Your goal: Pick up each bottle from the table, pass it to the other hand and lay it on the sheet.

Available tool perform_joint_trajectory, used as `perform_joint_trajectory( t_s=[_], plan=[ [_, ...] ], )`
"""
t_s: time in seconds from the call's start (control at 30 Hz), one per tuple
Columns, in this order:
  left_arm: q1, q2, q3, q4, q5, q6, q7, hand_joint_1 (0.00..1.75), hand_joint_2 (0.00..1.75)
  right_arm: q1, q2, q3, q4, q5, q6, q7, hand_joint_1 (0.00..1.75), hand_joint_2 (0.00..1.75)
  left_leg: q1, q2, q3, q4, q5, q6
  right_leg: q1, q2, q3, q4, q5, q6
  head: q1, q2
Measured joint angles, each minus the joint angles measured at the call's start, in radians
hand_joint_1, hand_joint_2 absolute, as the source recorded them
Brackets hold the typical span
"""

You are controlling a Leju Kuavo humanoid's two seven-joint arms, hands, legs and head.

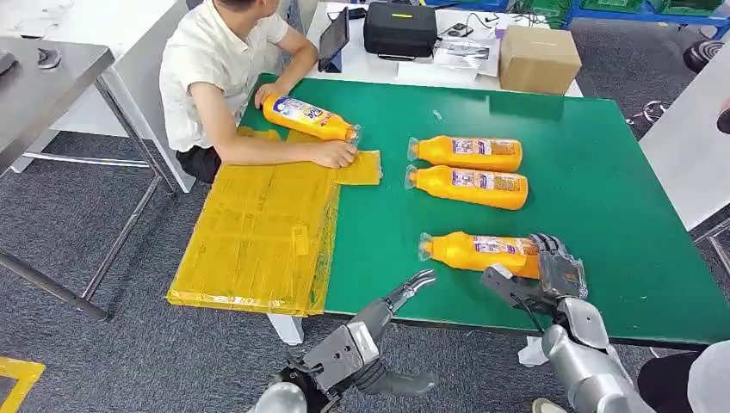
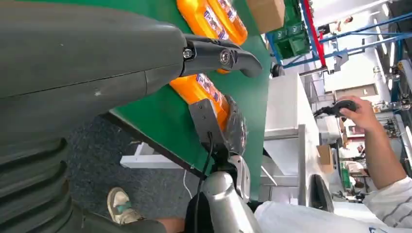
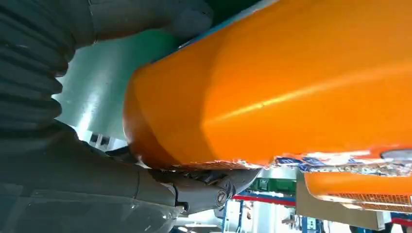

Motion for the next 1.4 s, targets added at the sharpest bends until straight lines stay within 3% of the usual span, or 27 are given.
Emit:
perform_joint_trajectory(
  t_s=[0.5,0.57,0.7,0.9,1.0,1.2,1.4],
  plan=[
    [0.001,0.000,0.000,-0.004,0.001,0.014,-0.029,0.00,1.75,0.011,-0.007,0.012,0.007,-0.038,-0.026,-0.056,1.75,1.75,0.000,0.000,0.000,0.000,-0.001,-0.001,0.000,0.000,0.001,0.000,-0.001,0.000,0.000,0.000],
    [0.019,0.005,0.002,-0.023,-0.018,0.051,-0.067,0.00,1.75,0.033,0.005,0.011,0.002,-0.098,-0.064,-0.121,1.75,1.75,0.000,0.000,-0.001,0.000,-0.001,-0.001,0.000,0.000,0.009,0.000,0.000,0.000,0.000,0.000],
    [0.051,0.019,0.012,-0.065,-0.040,0.109,-0.114,0.00,1.75,0.090,0.042,0.005,-0.054,-0.253,-0.098,-0.221,1.75,1.75,0.001,0.002,-0.002,0.000,-0.002,-0.002,0.001,0.002,0.007,0.000,0.000,0.000,0.000,0.000],
    [0.061,0.019,0.026,-0.083,-0.049,0.119,-0.120,0.00,1.75,0.128,0.069,0.001,-0.106,-0.288,-0.099,-0.229,1.75,1.75,0.002,0.005,-0.002,0.000,-0.002,-0.002,0.002,0.003,0.006,0.000,0.000,0.000,0.000,0.000],
    [0.071,0.020,0.034,-0.089,-0.066,0.124,-0.141,0.00,1.75,0.158,0.083,-0.008,-0.146,-0.400,-0.095,-0.286,1.75,1.75,0.002,0.004,-0.003,0.000,-0.001,-0.002,0.001,0.003,0.006,0.000,0.000,0.000,0.000,0.000],
    [0.091,0.024,0.063,-0.088,-0.017,0.127,-0.159,0.00,1.75,0.252,0.132,-0.032,-0.326,-0.603,-0.023,-0.292,1.75,1.75,0.002,0.003,-0.007,0.000,-0.002,-0.002,0.001,0.003,0.004,0.001,0.000,0.000,0.000,0.000],
    [0.115,0.031,0.083,-0.038,0.096,0.127,-0.128,0.00,1.75,0.279,0.150,-0.061,-0.417,-0.716,0.001,-0.319,1.75,1.75,0.001,0.002,-0.011,0.000,-0.001,-0.002,0.001,0.002,-0.001,0.001,0.000,0.000,0.000,0.000]
  ],
)
